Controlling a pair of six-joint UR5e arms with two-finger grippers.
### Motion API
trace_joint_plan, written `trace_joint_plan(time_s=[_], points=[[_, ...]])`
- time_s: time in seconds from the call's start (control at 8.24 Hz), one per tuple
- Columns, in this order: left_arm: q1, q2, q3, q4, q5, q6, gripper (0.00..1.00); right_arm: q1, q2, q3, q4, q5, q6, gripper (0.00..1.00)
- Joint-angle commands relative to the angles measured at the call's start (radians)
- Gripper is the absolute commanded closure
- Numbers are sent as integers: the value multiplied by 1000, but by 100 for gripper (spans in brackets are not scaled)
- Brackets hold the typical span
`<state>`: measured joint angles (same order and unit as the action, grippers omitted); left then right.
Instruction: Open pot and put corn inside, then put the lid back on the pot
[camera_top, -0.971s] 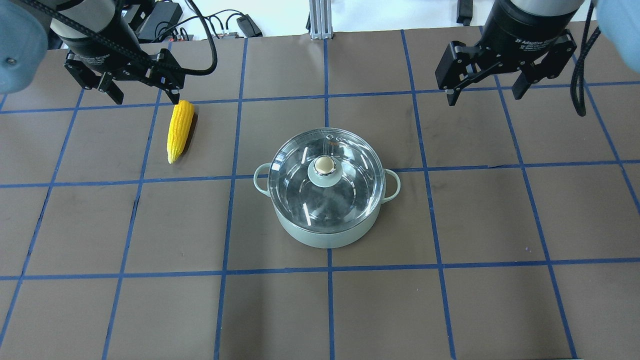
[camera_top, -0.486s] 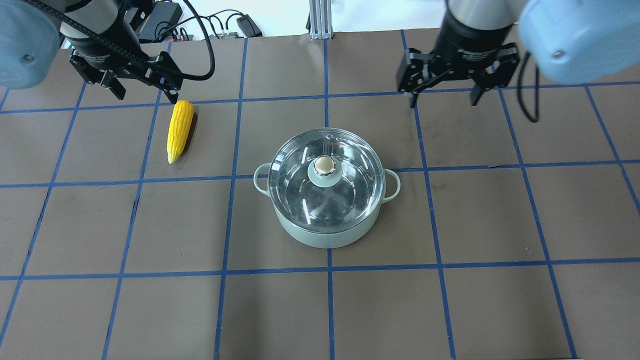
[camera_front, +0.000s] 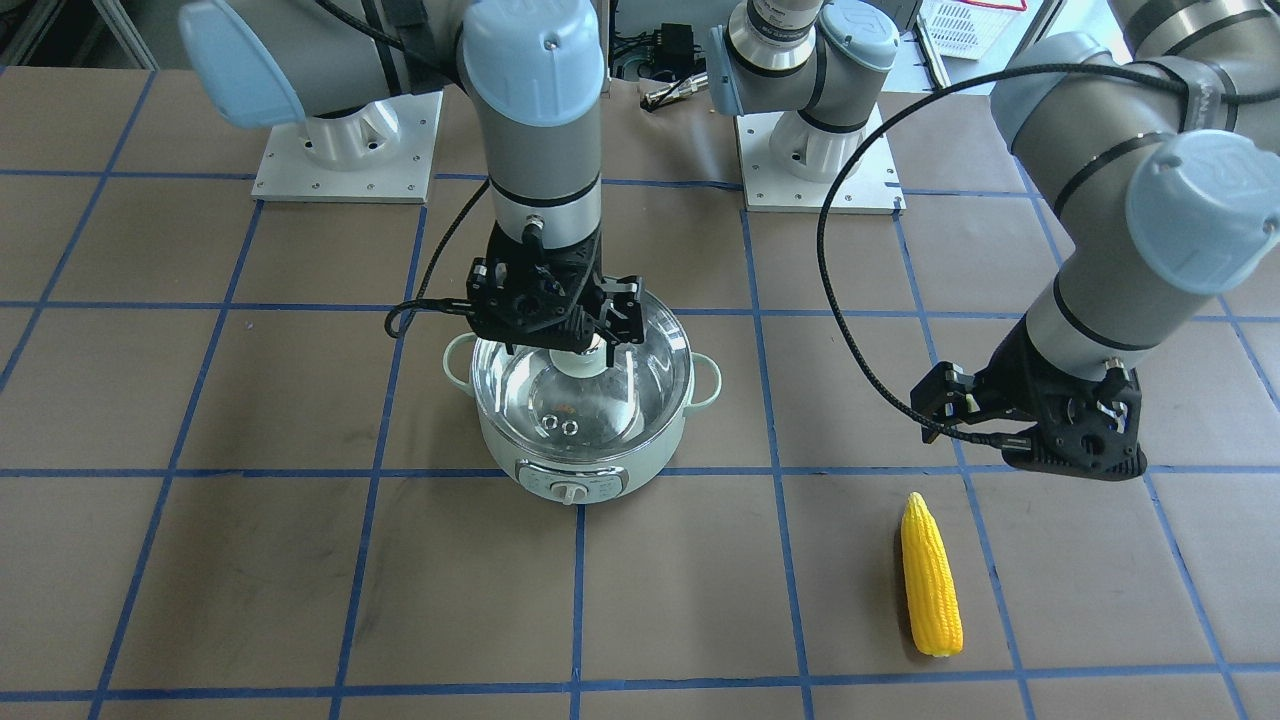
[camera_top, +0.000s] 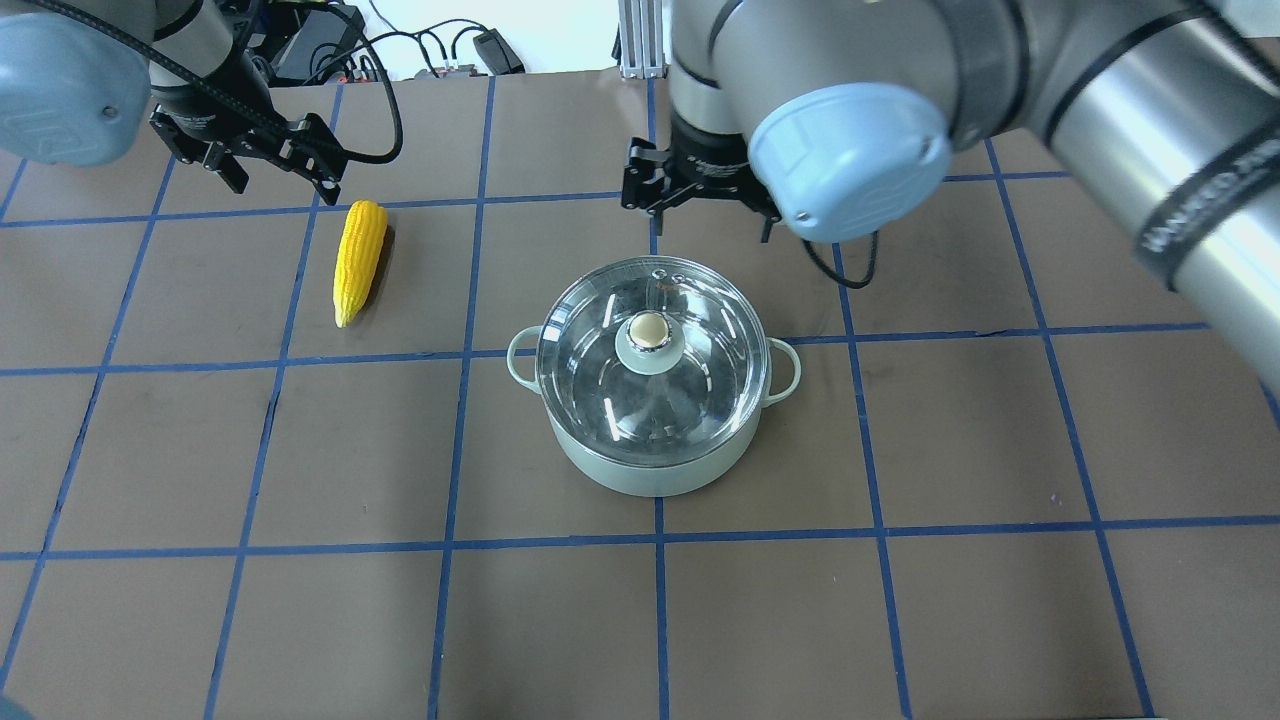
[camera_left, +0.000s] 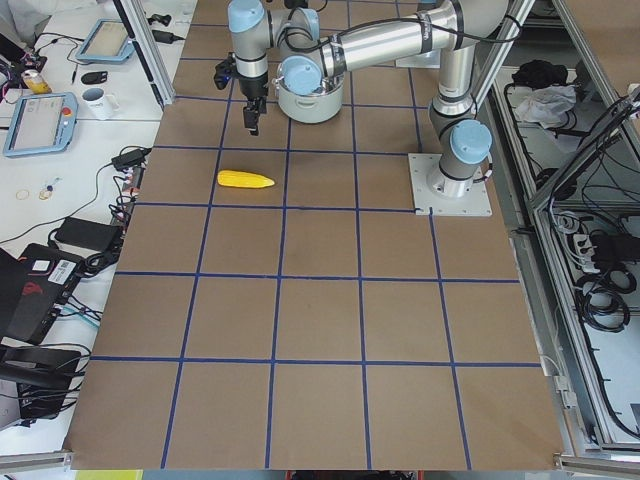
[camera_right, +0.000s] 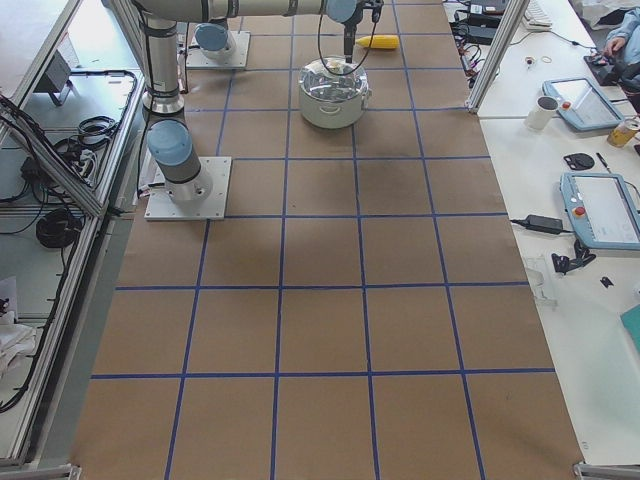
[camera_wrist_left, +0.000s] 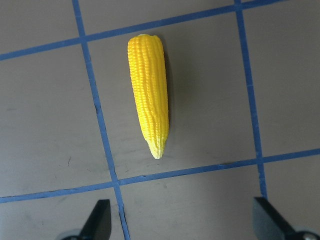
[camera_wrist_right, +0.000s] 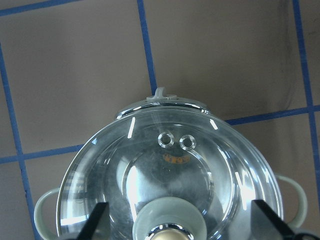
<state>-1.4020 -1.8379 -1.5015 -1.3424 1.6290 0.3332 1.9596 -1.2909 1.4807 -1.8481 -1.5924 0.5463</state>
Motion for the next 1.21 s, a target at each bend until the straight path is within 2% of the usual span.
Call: trace_joint_plan(time_s=[0.0, 0.12, 0.36, 0.61, 0.73, 0.85, 0.97, 1.09], points=[[24, -73, -5, 11, -33, 4, 0, 31, 33, 48, -34, 2, 50, 0], [24, -75, -5, 14, -93, 7, 0, 35, 33, 74, -45, 2, 67, 0], [26, -125, -9, 29, -94, 10, 0, 38, 33, 81, -36, 46, 93, 0], [72, -199, -13, 151, -93, 15, 0, 39, 35, 82, -31, 60, 98, 0], [77, -231, -13, 208, -95, 13, 0, 39, 35, 82, -30, 58, 83, 8], [78, -254, -13, 257, -98, 13, 0, 39, 35, 82, -31, 58, 81, 33], [78, -279, -13, 259, -100, 10, 0, 39, 36, 82, -31, 57, 81, 51], [78, -299, -14, 259, -101, 10, 0, 39, 36, 82, -31, 57, 81, 62]])
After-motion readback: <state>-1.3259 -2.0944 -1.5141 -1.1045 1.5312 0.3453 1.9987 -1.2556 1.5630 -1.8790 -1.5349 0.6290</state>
